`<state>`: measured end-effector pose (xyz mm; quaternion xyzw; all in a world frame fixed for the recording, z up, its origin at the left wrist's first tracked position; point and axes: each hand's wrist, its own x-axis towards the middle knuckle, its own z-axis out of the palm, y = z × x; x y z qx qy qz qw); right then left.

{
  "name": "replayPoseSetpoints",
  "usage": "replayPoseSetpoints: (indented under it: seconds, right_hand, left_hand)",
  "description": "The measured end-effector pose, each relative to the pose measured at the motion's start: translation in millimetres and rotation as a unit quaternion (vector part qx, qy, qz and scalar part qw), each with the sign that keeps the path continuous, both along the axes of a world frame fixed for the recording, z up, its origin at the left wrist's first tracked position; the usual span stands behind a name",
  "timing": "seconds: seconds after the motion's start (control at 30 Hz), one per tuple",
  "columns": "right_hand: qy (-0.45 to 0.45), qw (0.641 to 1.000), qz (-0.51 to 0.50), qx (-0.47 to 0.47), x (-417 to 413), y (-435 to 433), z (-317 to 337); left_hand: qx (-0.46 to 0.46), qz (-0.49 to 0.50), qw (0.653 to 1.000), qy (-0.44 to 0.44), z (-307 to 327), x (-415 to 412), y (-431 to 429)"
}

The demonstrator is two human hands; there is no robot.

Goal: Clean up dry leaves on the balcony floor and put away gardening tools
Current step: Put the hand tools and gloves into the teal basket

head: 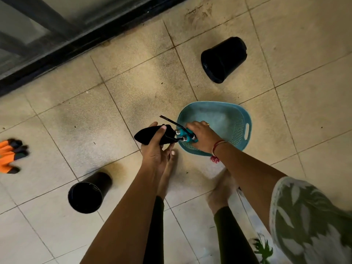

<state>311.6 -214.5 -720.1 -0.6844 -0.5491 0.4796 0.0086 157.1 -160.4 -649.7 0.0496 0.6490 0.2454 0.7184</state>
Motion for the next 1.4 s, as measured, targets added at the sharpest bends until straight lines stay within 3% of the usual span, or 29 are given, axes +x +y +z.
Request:
replayPoseSetpoints:
  seconds: [0.27,0.4,0.57,0.7,0.77,0.93,1.13,1.4]
  right_hand:
    - [-0.116,0.987,0.108,-0.021,-5.5,-5.9,-19.2]
    - [-0.116,0.988,0.095,-0.032,-13.7,-7.2,-21.3]
    - [-0.064,0.995,0.014,-0.069,-11.9,-13.3,-24.5]
    - [-0.014,0.98,-0.19,-0.062,-9.2,-23.0,-26.5]
    - [-0.022,0.969,-0.24,-0.052,-6.0,-26.0,-26.1]
    - [-0.033,0.986,-0.143,-0.076,-6.5,-21.5,-26.5]
    - [-0.118,0.991,0.02,-0.056,-4.3,-20.5,-37.8]
    - [-0.119,0.991,0.04,0.056,8.0,-24.8,-18.9]
  left_hand:
    - [0.026,-0.114,0.993,0.011,-20.0,-4.7,-10.8]
    - [0.031,-0.117,0.992,0.024,-27.9,-4.1,-11.2]
    - [0.023,-0.113,0.993,0.023,-31.5,-1.7,-9.3]
    - [0.002,-0.117,0.992,0.044,-29.7,2.8,-8.0]
    - [0.005,-0.133,0.989,0.058,-28.8,4.6,-9.0]
    - [0.03,-0.141,0.984,0.106,-33.5,7.2,-16.8]
    - [0.041,-0.112,0.989,0.082,-38.8,9.7,-17.5]
    - [0.101,-0.173,0.974,0.108,-31.4,17.0,0.6]
